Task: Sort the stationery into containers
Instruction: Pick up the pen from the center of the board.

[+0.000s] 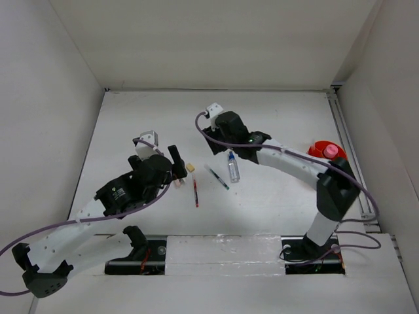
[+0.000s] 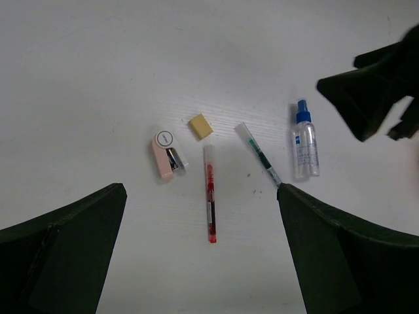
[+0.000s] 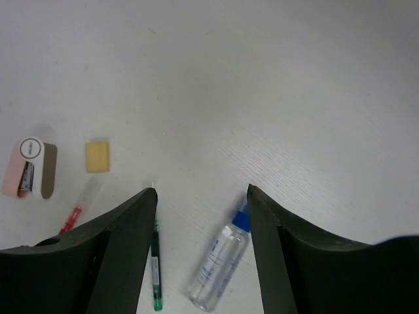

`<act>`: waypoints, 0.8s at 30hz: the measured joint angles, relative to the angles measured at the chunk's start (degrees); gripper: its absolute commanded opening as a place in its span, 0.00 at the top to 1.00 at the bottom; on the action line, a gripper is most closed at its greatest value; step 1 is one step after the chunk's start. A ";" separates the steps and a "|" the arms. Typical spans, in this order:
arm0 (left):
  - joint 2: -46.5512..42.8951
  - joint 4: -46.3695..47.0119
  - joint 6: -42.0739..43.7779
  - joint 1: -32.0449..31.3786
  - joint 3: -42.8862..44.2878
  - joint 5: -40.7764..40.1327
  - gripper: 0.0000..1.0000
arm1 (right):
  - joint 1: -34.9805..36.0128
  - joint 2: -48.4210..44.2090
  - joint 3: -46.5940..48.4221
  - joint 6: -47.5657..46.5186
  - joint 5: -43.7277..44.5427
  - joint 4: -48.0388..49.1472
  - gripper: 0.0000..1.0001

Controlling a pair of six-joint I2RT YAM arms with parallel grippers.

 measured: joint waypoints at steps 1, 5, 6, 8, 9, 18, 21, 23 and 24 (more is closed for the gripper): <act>-0.04 -0.07 -0.24 0.00 0.00 -0.26 0.00 | 0.66 3.28 2.43 0.28 -0.59 -0.92 0.38; -0.33 -0.37 -0.79 0.00 0.02 -0.96 0.00 | 2.84 13.70 8.59 1.42 -1.44 -5.09 0.38; -0.39 -0.48 -0.94 0.00 0.02 -1.14 0.00 | 3.32 15.61 9.22 1.60 -1.64 -5.99 0.38; -0.52 -0.70 -1.14 0.00 0.02 -1.46 0.00 | 4.17 18.05 9.60 2.19 -1.86 -7.52 0.38; -0.52 -0.72 -1.27 0.00 0.02 -1.70 0.00 | 4.42 18.84 9.60 2.51 -1.92 -8.50 0.39; 1.38 -0.83 -1.33 0.00 0.02 -1.75 0.00 | 6.69 19.87 9.42 5.01 -2.80 -10.86 0.42; 1.88 -0.85 -1.33 0.00 0.02 -1.70 0.00 | 6.91 19.87 8.70 5.64 -2.95 -10.75 0.42; 1.86 -0.85 -1.33 0.00 0.02 -1.70 0.00 | 7.15 19.87 7.58 5.88 -3.04 -10.69 0.43; 1.81 -0.87 -1.33 0.00 0.02 -1.70 0.00 | 7.15 19.87 6.95 5.97 -3.10 -10.80 0.43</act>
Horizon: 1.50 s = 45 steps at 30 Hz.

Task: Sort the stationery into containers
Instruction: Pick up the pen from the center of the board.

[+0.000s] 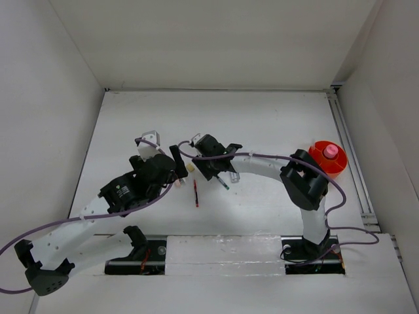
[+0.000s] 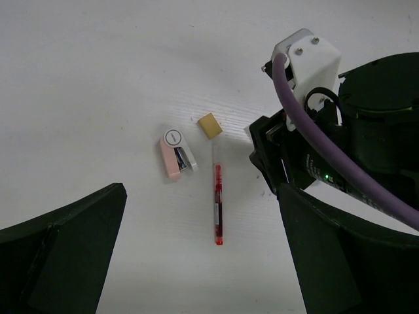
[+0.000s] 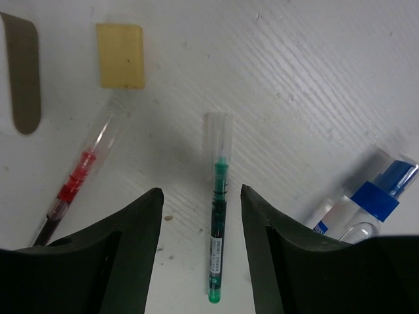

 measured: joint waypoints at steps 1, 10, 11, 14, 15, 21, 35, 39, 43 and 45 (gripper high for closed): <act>-0.02 0.00 0.00 0.00 0.00 0.00 0.00 | 0.00 0.00 -0.57 0.09 -0.02 -0.17 0.43; -0.09 0.02 0.00 0.00 0.00 0.00 0.00 | 0.00 0.02 -1.99 0.28 -0.85 -1.18 0.50; -0.09 0.02 0.00 0.00 0.00 0.00 0.00 | 0.00 0.11 -2.03 0.26 -0.94 -1.20 0.50; -0.33 0.02 0.00 0.00 0.00 0.00 0.00 | 0.00 1.05 -2.03 0.22 -1.14 -1.18 0.54; -0.46 0.02 0.00 0.00 0.00 0.00 0.00 | 0.00 1.53 -2.03 0.24 -1.27 -1.20 0.54; -0.85 0.02 0.00 0.00 0.00 0.00 0.00 | -0.02 1.77 -1.97 0.09 -3.04 -0.72 0.74; -0.83 0.02 0.00 0.00 0.00 0.00 0.00 | -0.92 -1.18 -6.49 -0.94 -8.22 3.74 1.00; -0.87 0.02 0.00 0.00 0.00 0.00 0.00 | -3.87 -9.90 -13.51 -0.66 -13.90 8.98 1.00; -1.18 0.02 0.00 0.00 0.00 0.04 0.00 | -10.38 -21.38 -16.00 -1.29 -17.29 15.56 1.00; -1.44 0.02 0.04 0.00 0.00 0.13 0.00 | -14.29 -25.66 -16.17 -2.34 -17.55 18.73 1.00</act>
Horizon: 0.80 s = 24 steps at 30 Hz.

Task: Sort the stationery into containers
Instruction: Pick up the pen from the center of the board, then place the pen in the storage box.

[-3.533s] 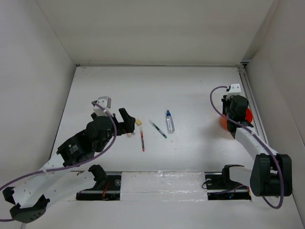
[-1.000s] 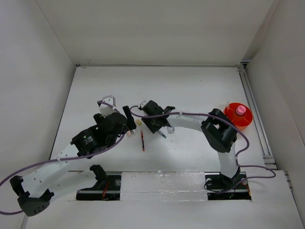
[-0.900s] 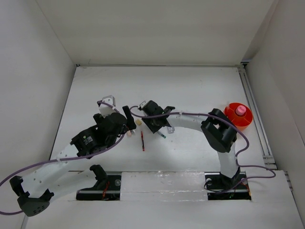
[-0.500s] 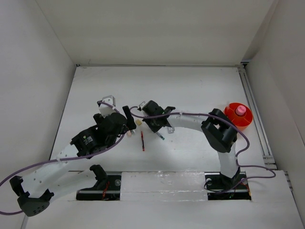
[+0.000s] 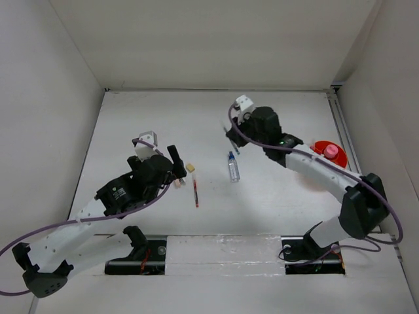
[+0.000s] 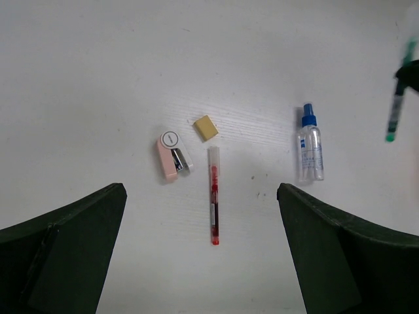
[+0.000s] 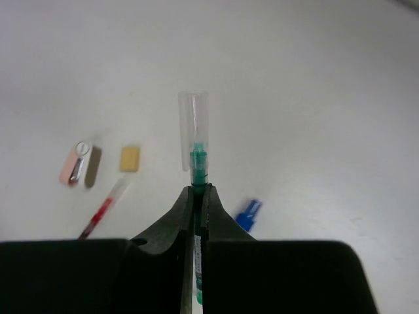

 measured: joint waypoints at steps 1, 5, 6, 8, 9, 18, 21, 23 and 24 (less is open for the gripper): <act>-0.13 0.00 0.00 0.00 0.00 0.04 0.00 | -2.05 -1.97 -0.33 -0.81 -0.02 1.33 1.00; -0.85 0.04 0.00 0.00 0.00 0.31 0.00 | -12.33 -9.57 -5.42 -4.35 -0.26 4.00 1.00; -1.16 0.07 0.00 0.00 0.00 0.44 0.00 | -15.74 -11.65 -7.32 -5.33 -0.35 3.91 1.00; -2.08 0.20 0.42 0.00 0.00 0.83 0.00 | -21.31 -15.67 -10.86 -6.95 0.04 3.76 1.00; -2.58 0.31 0.55 0.00 0.00 1.07 0.00 | -23.76 -17.92 -12.46 -7.61 1.53 3.26 1.00; -4.13 2.14 2.36 0.00 0.00 3.32 0.00 | -26.82 -30.45 -19.06 -9.38 18.86 6.16 1.00; -3.85 2.45 2.78 0.00 -0.02 3.85 0.00 | -27.98 -31.32 -22.45 -8.15 24.70 7.02 1.00; -3.69 2.60 3.06 0.00 -0.02 4.31 0.00 | -28.74 -32.28 -25.73 -7.61 27.98 7.26 1.00; -3.65 2.71 3.19 0.00 -0.02 4.48 0.00 | -29.05 -32.96 -27.50 -7.48 29.62 7.56 1.00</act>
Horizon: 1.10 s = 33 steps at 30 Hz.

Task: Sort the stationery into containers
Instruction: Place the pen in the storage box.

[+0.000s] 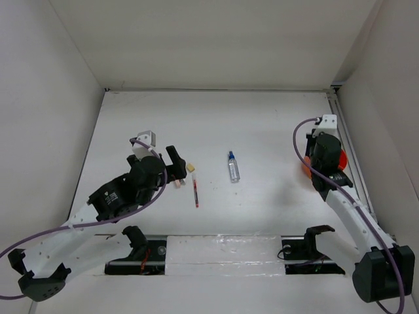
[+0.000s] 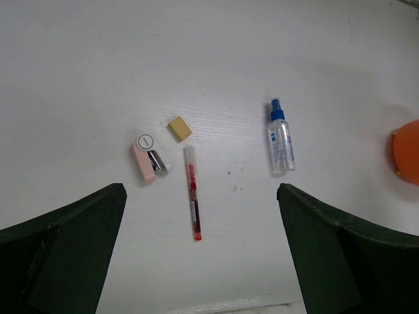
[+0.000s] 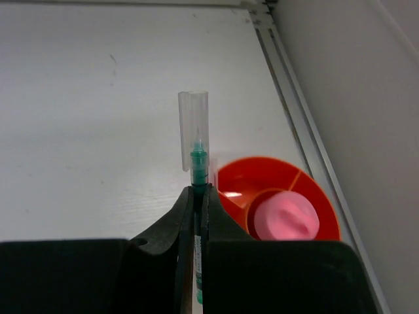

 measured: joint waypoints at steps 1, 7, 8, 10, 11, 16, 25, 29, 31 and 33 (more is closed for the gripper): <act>0.09 0.11 0.07 0.00 0.00 0.09 0.00 | -0.20 -0.87 -1.75 0.04 1.53 0.17 1.00; 0.85 0.17 0.33 0.00 0.00 0.63 0.00 | -0.98 -5.66 -6.82 -0.39 6.12 3.32 1.00; 0.90 0.17 0.33 0.00 0.00 0.81 0.00 | -1.49 -5.99 -6.84 -0.46 6.14 4.33 1.00; 0.92 0.20 0.42 0.00 0.00 1.09 0.00 | -2.99 -5.84 -6.84 -0.72 5.95 6.21 1.00; 0.92 0.17 0.46 0.00 0.00 1.14 0.00 | -3.69 -5.42 -6.84 -0.85 5.70 6.73 1.00; 0.92 0.24 0.52 0.00 0.00 1.33 0.00 | -7.54 -0.85 -6.84 -1.36 1.92 8.90 1.00; 0.92 0.57 0.87 0.00 0.00 1.38 0.00 | -11.28 1.70 -6.84 -1.55 -6.45 10.03 1.00; 0.87 0.57 0.92 0.00 0.00 1.33 0.00 | -11.61 3.43 -6.84 -1.55 -8.94 11.34 1.00; 0.81 0.57 0.90 0.00 0.00 1.33 0.00 | -11.61 4.48 -6.84 -1.55 -9.73 11.61 1.00; 0.70 0.57 0.90 0.00 0.00 1.29 0.00 | -11.85 5.40 -6.84 -1.51 -10.43 11.58 1.00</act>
